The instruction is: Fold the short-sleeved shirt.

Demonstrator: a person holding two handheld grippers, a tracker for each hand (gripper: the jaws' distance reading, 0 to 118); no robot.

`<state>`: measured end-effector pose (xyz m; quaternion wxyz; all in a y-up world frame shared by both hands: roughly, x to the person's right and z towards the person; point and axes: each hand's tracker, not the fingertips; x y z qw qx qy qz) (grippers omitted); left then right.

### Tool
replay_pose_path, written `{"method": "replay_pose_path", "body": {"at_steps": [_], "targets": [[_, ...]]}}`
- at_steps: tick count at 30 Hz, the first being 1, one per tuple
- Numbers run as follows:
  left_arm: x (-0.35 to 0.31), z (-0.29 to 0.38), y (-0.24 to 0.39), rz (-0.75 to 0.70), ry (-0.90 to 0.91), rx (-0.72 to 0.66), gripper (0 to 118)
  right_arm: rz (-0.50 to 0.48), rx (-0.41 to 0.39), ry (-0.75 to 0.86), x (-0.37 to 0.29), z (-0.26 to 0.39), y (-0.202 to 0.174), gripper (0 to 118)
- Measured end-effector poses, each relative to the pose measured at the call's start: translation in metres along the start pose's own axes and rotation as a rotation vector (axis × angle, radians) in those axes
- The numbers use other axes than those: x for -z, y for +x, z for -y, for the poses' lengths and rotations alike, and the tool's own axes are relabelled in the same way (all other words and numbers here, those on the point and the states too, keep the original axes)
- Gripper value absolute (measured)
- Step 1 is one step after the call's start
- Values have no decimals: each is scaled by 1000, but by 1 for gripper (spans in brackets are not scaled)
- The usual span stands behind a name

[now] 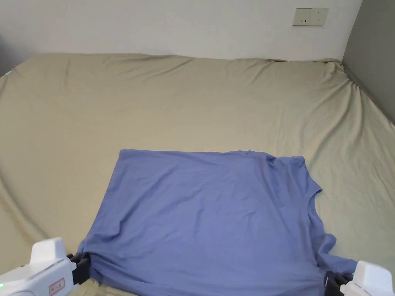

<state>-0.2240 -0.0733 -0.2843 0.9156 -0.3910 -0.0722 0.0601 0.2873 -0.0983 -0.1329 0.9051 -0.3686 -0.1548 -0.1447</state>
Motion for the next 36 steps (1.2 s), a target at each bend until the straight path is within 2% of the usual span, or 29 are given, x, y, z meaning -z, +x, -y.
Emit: {"method": "replay_pose_path", "body": {"at_steps": [4, 8, 16, 25, 29, 31, 33, 36], "targets": [[5, -34, 2, 10, 47, -17, 5, 6, -22, 77, -2, -39, -16, 8], [21, -63, 9, 9, 84, -8, 5, -3, 1, 110, 14, -74, -25, 8], [87, -114, 15, -18, 78, 17, 4, 36, -10, 120, 85, -126, -34, 8], [184, -134, 21, -63, -56, 24, 4, 93, -67, -13, 183, -157, -43, 8], [218, -130, 20, -106, -133, 44, 4, 121, -13, -124, 225, -154, -33, 8], [229, -124, 21, -127, -185, 48, 4, 128, -24, -146, 236, -149, -31, 8], [225, -123, 21, -124, -156, 34, 4, 131, -20, -150, 223, -138, -44, 8], [218, -129, 24, -128, -169, 38, 4, 130, -10, -141, 219, -144, -39, 8]]}}
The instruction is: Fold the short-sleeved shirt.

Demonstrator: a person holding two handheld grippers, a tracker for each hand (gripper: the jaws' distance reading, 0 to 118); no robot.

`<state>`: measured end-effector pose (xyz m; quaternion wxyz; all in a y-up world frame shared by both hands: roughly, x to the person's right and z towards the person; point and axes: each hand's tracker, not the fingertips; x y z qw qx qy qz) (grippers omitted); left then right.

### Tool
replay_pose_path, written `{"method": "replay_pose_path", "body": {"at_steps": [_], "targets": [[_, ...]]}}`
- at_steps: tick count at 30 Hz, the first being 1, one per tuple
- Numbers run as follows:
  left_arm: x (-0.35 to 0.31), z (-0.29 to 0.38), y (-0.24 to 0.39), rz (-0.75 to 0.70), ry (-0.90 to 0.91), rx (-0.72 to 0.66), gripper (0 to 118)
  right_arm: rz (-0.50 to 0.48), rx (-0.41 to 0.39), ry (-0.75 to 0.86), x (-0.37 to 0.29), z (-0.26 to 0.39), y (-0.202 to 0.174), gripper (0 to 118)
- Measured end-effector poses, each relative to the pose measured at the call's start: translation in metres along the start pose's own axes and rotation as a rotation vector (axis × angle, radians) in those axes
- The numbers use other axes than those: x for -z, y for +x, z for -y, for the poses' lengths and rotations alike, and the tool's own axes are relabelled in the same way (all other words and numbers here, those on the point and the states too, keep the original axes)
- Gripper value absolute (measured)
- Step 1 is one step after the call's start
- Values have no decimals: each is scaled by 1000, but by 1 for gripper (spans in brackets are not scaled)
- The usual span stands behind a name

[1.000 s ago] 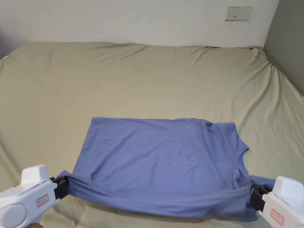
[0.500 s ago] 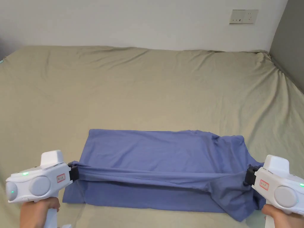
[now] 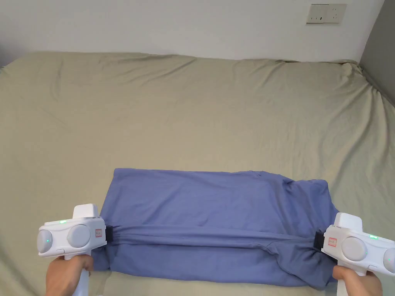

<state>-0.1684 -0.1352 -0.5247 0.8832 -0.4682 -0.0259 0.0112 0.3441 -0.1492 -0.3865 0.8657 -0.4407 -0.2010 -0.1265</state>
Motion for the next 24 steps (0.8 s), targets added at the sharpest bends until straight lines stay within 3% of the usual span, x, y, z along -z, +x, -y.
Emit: {"method": "replay_pose_path", "body": {"at_steps": [3, 5, 6, 7, 8, 9, 10, 16, 20, 22, 24], "targets": [[-25, -5, -3, 77, 58, -31, 4, -22, -3, 50, -26, -6, 1, 15], [-51, -7, -3, 108, 140, -40, 19, -34, -21, 139, -46, -13, 7, 43], [-69, -8, -2, 135, 186, -44, 40, -48, -31, 179, -62, -16, 8, 64], [-86, -9, 0, 165, 222, -39, 76, -62, -35, 227, -79, -18, 8, 87], [-100, -10, 1, 190, 261, -34, 98, -73, -38, 273, -90, -20, 12, 100], [-119, -10, 4, 213, 316, -28, 113, -90, -41, 334, -109, -21, 13, 108], [-138, -9, 9, 224, 372, -20, 118, -104, -46, 384, -131, -21, 14, 109], [-231, 12, 33, 246, 638, 26, 118, -143, -93, 637, -239, 2, -1, 110], [-260, 34, 48, 193, 754, 84, 116, -105, -134, 719, -276, 27, -12, 110], [-265, 48, 55, 160, 796, 132, 105, -82, -160, 751, -286, 42, -16, 107], [-267, 61, 60, 138, 823, 156, 79, -52, -188, 782, -290, 53, -19, 93]]}}
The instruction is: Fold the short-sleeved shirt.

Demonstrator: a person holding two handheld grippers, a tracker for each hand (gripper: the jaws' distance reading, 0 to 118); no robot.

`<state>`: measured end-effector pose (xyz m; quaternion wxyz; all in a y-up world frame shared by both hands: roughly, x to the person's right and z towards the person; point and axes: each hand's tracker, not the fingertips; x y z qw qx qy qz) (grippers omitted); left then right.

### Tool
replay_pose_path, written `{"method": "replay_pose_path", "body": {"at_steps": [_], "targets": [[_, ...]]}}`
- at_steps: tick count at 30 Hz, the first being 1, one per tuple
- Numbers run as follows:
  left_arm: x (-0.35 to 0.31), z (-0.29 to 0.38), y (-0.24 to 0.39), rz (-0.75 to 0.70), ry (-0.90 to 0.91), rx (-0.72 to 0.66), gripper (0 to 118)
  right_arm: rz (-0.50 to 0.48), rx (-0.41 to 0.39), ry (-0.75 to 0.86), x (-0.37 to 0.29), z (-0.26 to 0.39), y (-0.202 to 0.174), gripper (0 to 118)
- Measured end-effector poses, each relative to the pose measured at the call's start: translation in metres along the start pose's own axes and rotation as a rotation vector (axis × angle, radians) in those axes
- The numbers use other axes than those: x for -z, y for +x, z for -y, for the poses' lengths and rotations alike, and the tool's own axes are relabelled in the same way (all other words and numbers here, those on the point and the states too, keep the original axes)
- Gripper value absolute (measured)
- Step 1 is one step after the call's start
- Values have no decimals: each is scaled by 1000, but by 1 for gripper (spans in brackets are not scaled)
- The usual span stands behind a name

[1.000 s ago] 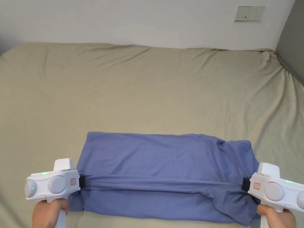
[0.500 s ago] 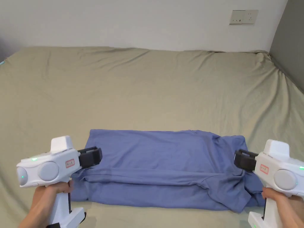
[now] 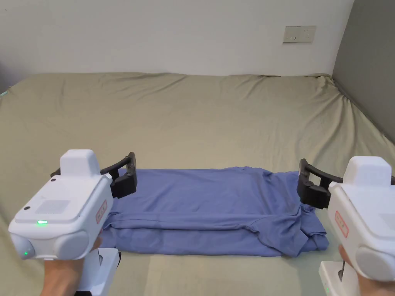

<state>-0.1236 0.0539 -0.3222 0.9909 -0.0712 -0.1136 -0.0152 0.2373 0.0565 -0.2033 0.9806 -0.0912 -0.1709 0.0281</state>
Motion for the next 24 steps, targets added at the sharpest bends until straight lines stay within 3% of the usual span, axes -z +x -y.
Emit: {"method": "replay_pose_path", "body": {"at_steps": [1, 3, 4, 6, 18, 24], "targets": [[-4, 3, 3, 0, -5, 0, 50, 7, -19, 6, -5, 2, -3, 71], [-5, 9, 4, 8, -16, -1, 3, 13, -38, 9, -13, 6, -8, 22], [-6, 11, 3, 12, -31, -11, 0, 15, -41, 9, -12, 9, -8, 5], [-8, 15, -4, 54, -58, -57, 0, 15, -32, 14, -14, 11, -9, 2], [27, 26, -37, 32, -206, -30, 0, 17, -43, 4, 7, 6, -6, 2], [81, 41, -74, 10, -470, -146, 0, 26, -44, -8, 20, 6, -4, 1]]}}
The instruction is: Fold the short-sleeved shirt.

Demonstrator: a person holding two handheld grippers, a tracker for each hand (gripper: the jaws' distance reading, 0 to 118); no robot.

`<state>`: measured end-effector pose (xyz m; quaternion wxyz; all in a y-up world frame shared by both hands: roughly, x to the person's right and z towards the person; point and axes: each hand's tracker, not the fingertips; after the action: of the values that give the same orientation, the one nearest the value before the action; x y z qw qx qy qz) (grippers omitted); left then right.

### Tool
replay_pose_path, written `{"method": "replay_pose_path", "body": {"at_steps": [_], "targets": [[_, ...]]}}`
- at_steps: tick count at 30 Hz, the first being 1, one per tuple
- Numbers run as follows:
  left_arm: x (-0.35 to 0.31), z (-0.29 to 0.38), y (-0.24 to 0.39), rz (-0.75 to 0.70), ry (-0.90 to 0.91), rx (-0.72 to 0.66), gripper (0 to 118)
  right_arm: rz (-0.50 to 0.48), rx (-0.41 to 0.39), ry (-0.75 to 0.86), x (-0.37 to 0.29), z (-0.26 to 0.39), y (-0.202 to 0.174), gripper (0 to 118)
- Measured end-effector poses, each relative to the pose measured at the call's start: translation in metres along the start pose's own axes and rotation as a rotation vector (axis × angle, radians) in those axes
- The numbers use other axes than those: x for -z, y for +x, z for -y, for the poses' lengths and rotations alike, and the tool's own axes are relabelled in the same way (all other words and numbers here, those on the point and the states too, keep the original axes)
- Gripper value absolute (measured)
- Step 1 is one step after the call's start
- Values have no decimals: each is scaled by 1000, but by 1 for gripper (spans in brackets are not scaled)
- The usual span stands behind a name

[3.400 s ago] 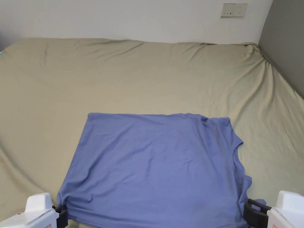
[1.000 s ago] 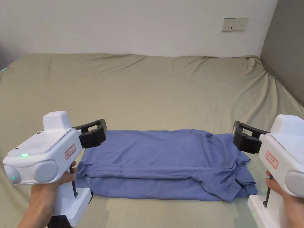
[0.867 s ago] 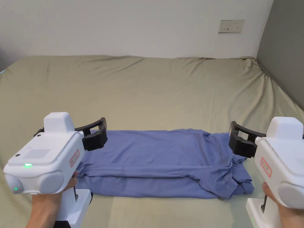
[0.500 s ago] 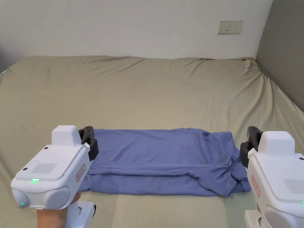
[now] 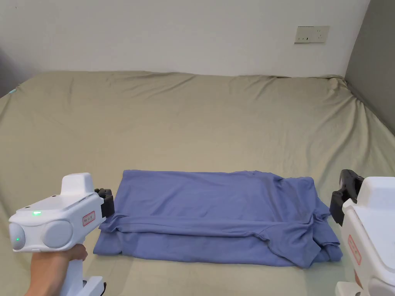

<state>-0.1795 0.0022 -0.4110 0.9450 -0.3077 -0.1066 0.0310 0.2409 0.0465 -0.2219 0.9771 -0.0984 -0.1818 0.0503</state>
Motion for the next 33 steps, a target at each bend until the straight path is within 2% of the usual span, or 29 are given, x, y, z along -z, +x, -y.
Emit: {"method": "replay_pose_path", "body": {"at_steps": [5, 6, 7, 8, 9, 10, 11, 12, 13, 17, 18, 20, 23, 24, 26, 28, 29, 32, 33], "targets": [[54, 3, -31, -11, -172, -61, 0, 0, 12, -40, 15, 7, 3, 1], [60, 5, -34, -15, -192, -65, 4, 4, 13, -48, 17, 10, 4, 1], [69, 8, -38, -13, -233, -54, 20, 8, 13, -57, 20, 12, 4, 1], [78, 11, -40, -25, -260, -48, 44, 11, 13, -68, 22, 15, 4, 1], [85, 14, -42, -36, -271, -49, 75, 14, 15, -76, 24, 17, 5, 1], [92, 20, -45, -27, -309, -40, 89, 16, 17, -85, 26, 20, 6, 1], [98, 25, -46, -37, -327, -46, 96, 17, 18, -93, 28, 22, 6, 1], [103, 30, -47, -49, -330, -61, 96, 18, 18, -102, 30, 25, 6, 1], [108, 35, -48, -49, -333, -71, 111, 20, 15, -110, 31, 27, 7, 2], [124, 60, -47, -98, -442, -85, 101, 25, 9, -144, 37, 36, 8, 2], [125, 67, -46, -96, -449, -82, 95, 26, 11, -150, 38, 39, 9, 2], [128, 78, -43, -74, -467, -76, 70, 30, 12, -172, 42, 44, 10, 2], [119, 80, -34, -95, -422, -58, 59, 28, 29, -231, 51, 56, 15, 2], [118, 79, -33, -82, -418, -56, 49, 20, 54, -269, 56, 61, 18, 2], [114, 74, -27, -35, -395, -60, 9, 11, 111, -358, 74, 75, 27, 5], [109, 70, -19, -52, -388, -47, 5, 31, 129, -465, 94, 93, 35, 24], [104, 68, -16, -50, -360, -12, 5, 35, 118, -524, 105, 101, 38, 47], [92, 63, -12, -47, -325, 53, 5, 30, 116, -669, 133, 132, 42, 95], [89, 61, -11, -43, -318, 49, 5, 35, 121, -707, 140, 141, 42, 102]]}}
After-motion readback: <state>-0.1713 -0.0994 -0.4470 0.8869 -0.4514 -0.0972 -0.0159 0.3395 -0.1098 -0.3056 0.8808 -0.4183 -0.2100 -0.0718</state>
